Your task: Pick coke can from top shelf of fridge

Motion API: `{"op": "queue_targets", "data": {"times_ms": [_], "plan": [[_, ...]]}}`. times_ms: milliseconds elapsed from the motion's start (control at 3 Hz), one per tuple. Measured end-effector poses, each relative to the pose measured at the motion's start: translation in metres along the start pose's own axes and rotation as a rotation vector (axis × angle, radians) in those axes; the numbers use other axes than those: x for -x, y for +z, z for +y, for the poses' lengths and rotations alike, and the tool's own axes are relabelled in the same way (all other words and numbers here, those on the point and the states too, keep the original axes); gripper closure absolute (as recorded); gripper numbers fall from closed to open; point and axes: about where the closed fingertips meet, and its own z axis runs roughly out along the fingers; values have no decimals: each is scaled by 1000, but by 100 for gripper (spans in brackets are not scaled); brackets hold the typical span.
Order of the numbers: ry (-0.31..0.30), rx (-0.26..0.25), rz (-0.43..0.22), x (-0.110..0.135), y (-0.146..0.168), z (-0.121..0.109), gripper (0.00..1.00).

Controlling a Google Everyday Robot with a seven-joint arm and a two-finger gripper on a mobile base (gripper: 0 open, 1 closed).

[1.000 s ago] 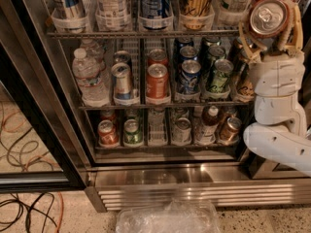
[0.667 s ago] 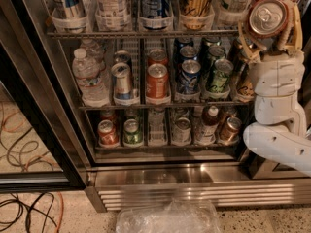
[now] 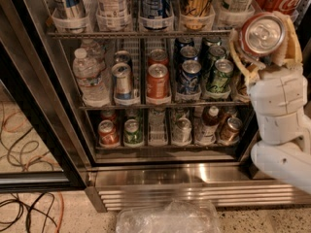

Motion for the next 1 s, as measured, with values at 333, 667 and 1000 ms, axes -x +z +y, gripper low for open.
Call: {"op": "queue_targets", "data": {"times_ms": [333,667,1000], "plan": [[192,62,3,40,-8,20,100],[264,72,19,39,-8,25,100],[264,76,22,39,-6,26,100]]}}
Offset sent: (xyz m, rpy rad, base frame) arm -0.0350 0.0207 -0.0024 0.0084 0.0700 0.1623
